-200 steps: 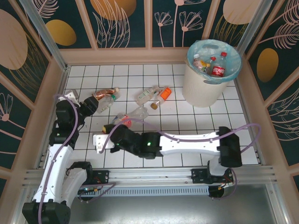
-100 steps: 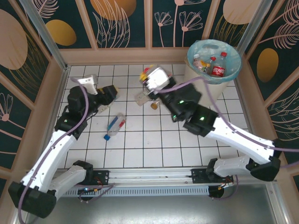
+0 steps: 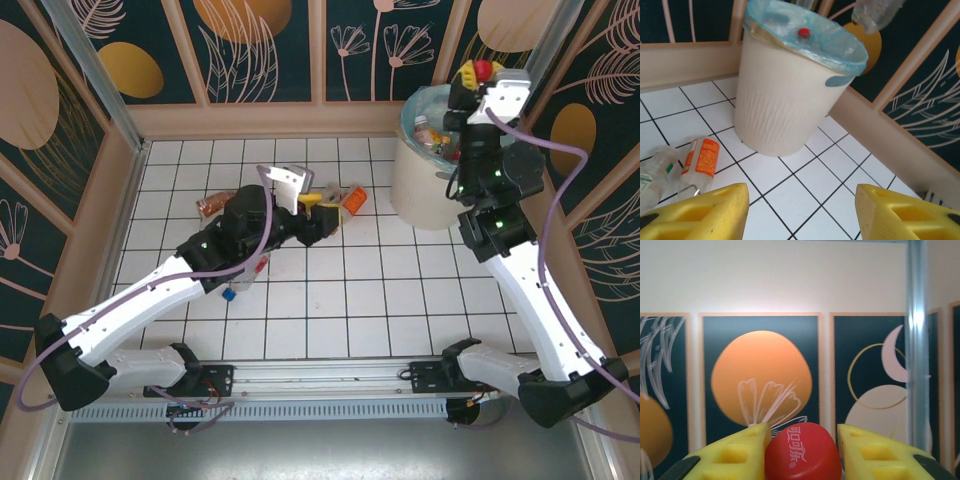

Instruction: Put the plastic bottles in the bin

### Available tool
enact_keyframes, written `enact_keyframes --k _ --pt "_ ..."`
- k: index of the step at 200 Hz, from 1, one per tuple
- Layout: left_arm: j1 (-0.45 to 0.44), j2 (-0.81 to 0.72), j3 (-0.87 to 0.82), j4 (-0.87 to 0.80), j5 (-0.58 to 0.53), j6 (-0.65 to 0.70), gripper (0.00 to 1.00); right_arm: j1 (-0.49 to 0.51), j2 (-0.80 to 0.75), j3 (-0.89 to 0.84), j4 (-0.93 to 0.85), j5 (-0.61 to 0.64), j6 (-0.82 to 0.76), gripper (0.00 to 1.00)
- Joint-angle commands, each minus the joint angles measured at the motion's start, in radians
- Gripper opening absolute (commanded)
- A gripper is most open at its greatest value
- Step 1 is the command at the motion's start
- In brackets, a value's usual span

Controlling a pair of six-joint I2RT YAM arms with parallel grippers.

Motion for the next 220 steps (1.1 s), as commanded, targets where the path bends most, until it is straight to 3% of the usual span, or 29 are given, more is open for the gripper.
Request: enact_keyframes --k 1,33,79,142,220 --pt "-0.022 0.027 0.032 0.027 0.015 0.065 0.59 -0.088 0.035 -0.037 0.074 -0.066 0.138 0.01" --pt "-0.041 0.048 0.043 0.027 0.037 0.091 0.59 -0.162 0.097 -0.079 0.093 -0.105 0.251 0.02" --pt "-0.042 0.037 -0.003 0.048 0.014 0.083 0.59 -0.185 0.201 -0.088 0.117 -0.176 0.289 0.02" --pt "-0.042 0.026 -0.049 0.047 -0.026 0.073 0.6 -0.23 0.279 -0.108 -0.115 -0.126 0.405 0.06" --pt "-0.042 0.017 -0.09 0.056 -0.037 0.057 0.61 -0.344 0.317 -0.209 -0.263 -0.256 0.522 0.08"
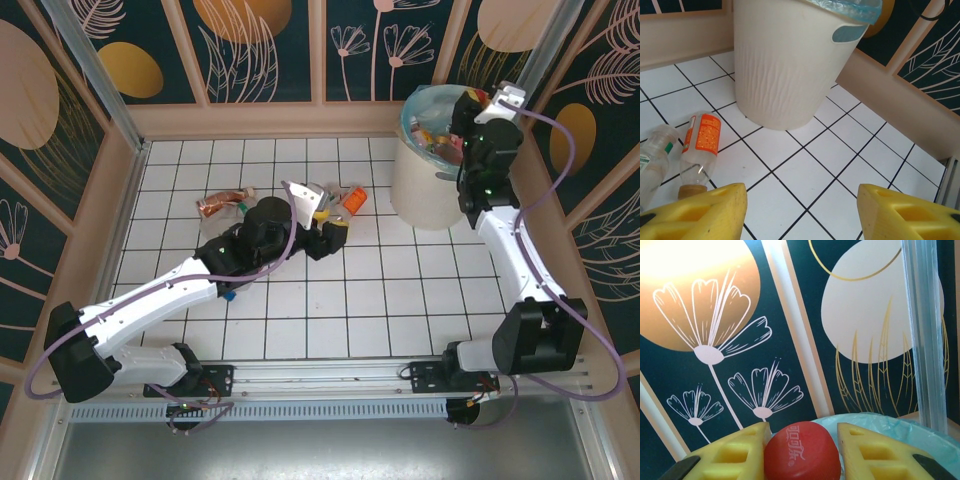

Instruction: Put the plastic bottles in the bin

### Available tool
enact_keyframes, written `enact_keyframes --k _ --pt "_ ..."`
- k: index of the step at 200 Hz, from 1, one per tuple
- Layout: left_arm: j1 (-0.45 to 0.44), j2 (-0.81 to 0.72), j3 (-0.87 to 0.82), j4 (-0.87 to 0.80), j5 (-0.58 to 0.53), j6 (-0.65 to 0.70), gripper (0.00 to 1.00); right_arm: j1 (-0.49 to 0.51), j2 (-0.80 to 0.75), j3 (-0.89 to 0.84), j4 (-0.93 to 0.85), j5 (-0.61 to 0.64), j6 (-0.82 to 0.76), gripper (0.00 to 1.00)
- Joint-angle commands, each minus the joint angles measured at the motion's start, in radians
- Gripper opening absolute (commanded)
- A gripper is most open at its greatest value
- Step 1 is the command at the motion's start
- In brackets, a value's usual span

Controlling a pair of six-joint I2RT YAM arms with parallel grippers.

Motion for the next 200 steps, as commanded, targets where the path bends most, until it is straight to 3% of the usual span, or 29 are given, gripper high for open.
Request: enact_keyframes --k 1,46,90,117,200 --pt "-0.006 -0.024 -0.014 0.034 -0.016 -0.006 0.61 -0.025 0.073 -0.066 -0.255 -0.031 0.063 0.08" --pt "-0.005 -0.028 -0.018 0.04 -0.018 -0.013 0.61 -0.009 0.076 0.01 -0.322 -0.034 0.036 0.06" --pt "-0.005 -0.028 -0.015 0.043 -0.025 -0.01 0.6 0.11 0.069 0.21 -0.393 0.143 -0.11 0.06" --pt "-0.006 -0.033 -0.023 0.052 -0.023 -0.018 0.6 0.121 0.102 0.288 -0.44 0.229 -0.181 0.06" --pt "-0.006 -0.037 -0.033 0.04 -0.03 -0.013 0.6 -0.013 0.17 0.075 -0.424 0.051 -0.028 0.07"
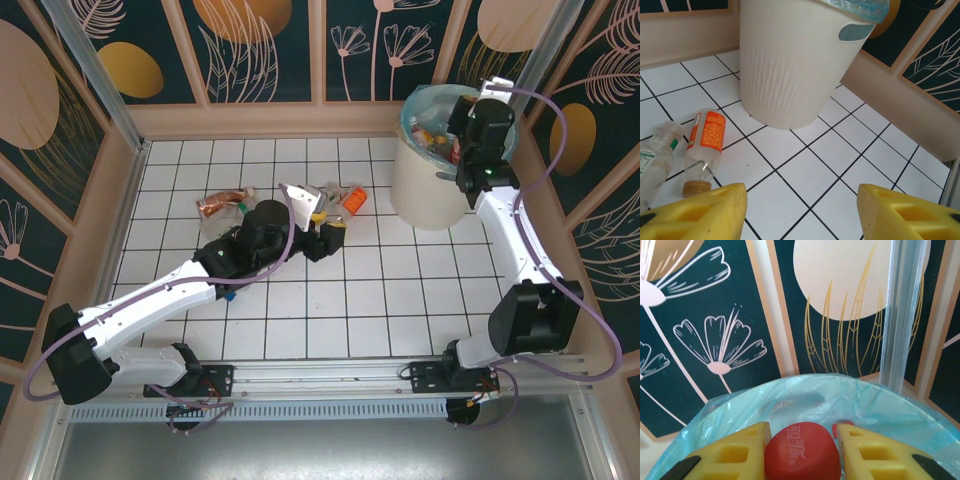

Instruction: Put the plastic bottles in the bin

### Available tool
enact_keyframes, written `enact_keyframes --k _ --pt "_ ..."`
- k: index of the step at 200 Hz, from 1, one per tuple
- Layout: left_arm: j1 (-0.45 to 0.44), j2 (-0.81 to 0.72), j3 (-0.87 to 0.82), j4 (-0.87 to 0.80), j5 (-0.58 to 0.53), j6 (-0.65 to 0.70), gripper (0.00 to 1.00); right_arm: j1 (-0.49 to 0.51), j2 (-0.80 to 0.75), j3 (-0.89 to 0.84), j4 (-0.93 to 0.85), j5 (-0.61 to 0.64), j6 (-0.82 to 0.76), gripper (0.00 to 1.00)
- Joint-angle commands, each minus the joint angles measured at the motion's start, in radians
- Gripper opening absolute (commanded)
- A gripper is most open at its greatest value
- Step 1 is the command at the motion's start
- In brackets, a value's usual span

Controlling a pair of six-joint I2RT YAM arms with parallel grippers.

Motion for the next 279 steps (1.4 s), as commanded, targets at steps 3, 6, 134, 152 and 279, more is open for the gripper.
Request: enact_keyframes --k 3,6,134,152,279 --pt "-0.005 -0.022 -0.007 0.024 -0.011 -0.005 0.61 -0.029 0.066 -0.098 -0.122 -0.045 0.056 0.07" --pt "-0.005 -0.023 -0.009 0.024 -0.012 -0.004 0.61 -0.031 0.07 -0.104 -0.121 -0.05 0.06 0.07" --pt "-0.005 -0.029 -0.039 0.044 -0.025 0.002 0.61 -0.078 0.083 -0.141 -0.18 -0.1 0.085 0.21" --pt "-0.006 -0.03 -0.038 0.044 -0.028 0.0 0.61 -0.068 0.052 -0.109 -0.184 -0.115 0.093 0.32" --pt "-0.006 -0.071 -0.051 0.03 -0.078 -0.009 0.63 -0.014 0.091 0.201 -0.325 -0.077 0.097 0.27"
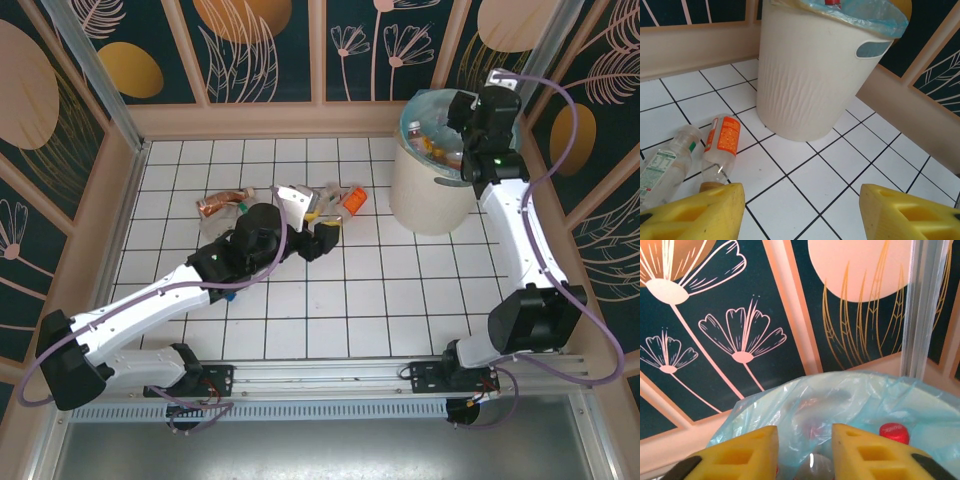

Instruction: Put the plastic bottles in the bin

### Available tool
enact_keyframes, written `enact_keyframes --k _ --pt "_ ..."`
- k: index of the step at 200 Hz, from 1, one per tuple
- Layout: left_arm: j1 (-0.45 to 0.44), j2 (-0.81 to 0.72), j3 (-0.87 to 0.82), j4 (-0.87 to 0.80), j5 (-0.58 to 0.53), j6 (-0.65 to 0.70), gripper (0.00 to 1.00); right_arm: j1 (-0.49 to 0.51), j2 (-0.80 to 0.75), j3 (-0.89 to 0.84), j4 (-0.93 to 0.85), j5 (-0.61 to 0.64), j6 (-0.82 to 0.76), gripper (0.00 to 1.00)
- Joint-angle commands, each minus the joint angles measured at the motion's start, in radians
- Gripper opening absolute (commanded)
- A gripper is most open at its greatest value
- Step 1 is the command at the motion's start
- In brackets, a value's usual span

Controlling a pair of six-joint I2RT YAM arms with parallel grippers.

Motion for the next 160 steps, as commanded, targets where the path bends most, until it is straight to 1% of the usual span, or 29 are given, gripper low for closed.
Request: enact_keyframes --k 1,48,61,80,111,122,129,135,149,160 --pt "-0.005 -0.024 -0.02 0.019 -0.018 -0.009 0.63 -0.018 0.073 0.022 -0.076 -0.006 0.0 0.27" --pt "-0.006 -0.038 -0.026 0.014 -0.026 -0.019 0.63 -0.065 0.192 0.077 -0.204 -0.043 0.051 0.26" --pt "-0.006 -0.041 -0.047 0.012 -0.029 -0.015 0.63 -0.069 0.211 0.098 -0.236 -0.066 0.054 0.24" --pt "-0.005 -0.04 -0.05 0.01 -0.035 -0.011 0.63 -0.066 0.21 0.111 -0.257 -0.095 0.059 0.22" --pt "-0.004 -0.04 -0.039 0.003 -0.051 -0.001 0.63 -0.047 0.184 0.156 -0.274 -0.094 0.056 0.23" --pt "-0.006 -0.042 -0.037 -0.009 -0.067 -0.001 0.63 -0.035 0.175 0.192 -0.289 -0.09 0.057 0.25" --pt "-0.005 -0.042 -0.037 -0.023 -0.083 -0.001 0.63 -0.024 0.168 0.217 -0.299 -0.083 0.058 0.28" --pt "-0.005 -0.042 -0.004 -0.038 -0.102 -0.005 0.63 -0.011 0.159 0.238 -0.306 -0.068 0.059 0.31" --pt "-0.004 -0.046 0.018 -0.086 -0.157 -0.02 0.63 0.034 0.126 0.267 -0.3 -0.025 0.048 0.37" --pt "-0.003 -0.054 0.029 -0.126 -0.221 -0.044 0.62 0.076 0.093 0.272 -0.285 0.026 0.035 0.43"
